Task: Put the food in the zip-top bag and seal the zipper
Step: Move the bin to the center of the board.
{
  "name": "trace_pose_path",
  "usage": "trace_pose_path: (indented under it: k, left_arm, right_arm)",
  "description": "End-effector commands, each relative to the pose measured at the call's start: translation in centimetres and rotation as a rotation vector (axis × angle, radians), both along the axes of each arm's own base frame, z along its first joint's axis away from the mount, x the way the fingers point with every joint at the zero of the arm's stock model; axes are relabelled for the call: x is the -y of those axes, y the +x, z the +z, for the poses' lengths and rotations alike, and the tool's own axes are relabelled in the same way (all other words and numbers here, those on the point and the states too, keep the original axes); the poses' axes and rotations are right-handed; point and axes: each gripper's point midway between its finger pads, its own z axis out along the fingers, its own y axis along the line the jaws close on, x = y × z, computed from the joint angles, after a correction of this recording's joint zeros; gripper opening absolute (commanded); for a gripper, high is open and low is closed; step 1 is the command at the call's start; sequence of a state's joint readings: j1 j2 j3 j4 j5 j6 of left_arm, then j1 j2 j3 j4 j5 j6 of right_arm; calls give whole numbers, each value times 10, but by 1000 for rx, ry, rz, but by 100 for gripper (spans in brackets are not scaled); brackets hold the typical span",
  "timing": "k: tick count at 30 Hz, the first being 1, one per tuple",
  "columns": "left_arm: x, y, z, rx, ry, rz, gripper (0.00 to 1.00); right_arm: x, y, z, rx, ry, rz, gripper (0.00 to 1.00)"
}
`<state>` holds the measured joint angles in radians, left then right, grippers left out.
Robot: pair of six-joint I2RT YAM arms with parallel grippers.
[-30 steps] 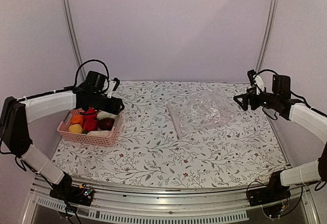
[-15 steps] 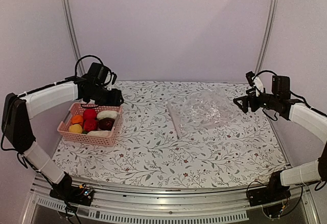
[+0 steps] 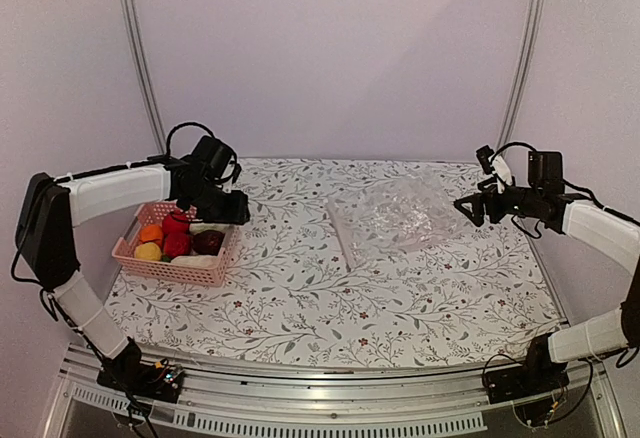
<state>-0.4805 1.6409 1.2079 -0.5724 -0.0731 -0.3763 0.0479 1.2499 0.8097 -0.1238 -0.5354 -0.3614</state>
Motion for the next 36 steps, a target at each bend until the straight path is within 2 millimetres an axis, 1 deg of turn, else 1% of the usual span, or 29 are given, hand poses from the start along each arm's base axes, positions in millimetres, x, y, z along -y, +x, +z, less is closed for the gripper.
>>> trace_pose_path:
  k: [1,7,14,17,22,24,25,29,31,33,34,36]
  left_arm:
    - [-5,-8,-19,-53,55,20,56]
    - [-6,-6,-25,-57,80,33,56]
    - [-3,-5,-40,-89,96,18,50]
    - [0,-4,-41,-92,100,5,44]
    - [16,-4,-39,-73,97,-69,34]
    - [28,-7,-38,-70,86,-132,27]
    - [35,-9,-38,-67,90,-163,26]
    - [74,-27,-37,-21,111,-372,22]
    - [104,-47,-33,20,109,-543,20]
    - [136,-78,-28,75,106,-748,20]
    - [148,-92,-28,105,118,-831,19]
    - [165,-111,-24,148,132,-934,15]
  right_arm:
    - [-5,-6,-5,-18,-4,31,99]
    - [-6,-6,-5,-19,-1,37,99]
    - [-7,-7,-6,-27,1,44,99]
    - [-7,-8,-6,-29,2,45,99]
    - [-8,-8,-6,-30,1,47,99]
    - [-7,-8,-7,-33,0,47,99]
    - [-7,-8,-8,-33,-1,47,99]
    - [-7,-8,-9,-36,-2,48,99]
    - [-7,-7,-9,-37,-3,49,99]
    - [-7,-7,-10,-42,-2,48,99]
    - [-7,-7,-11,-43,-3,49,99]
    - [-8,-7,-12,-47,-3,50,99]
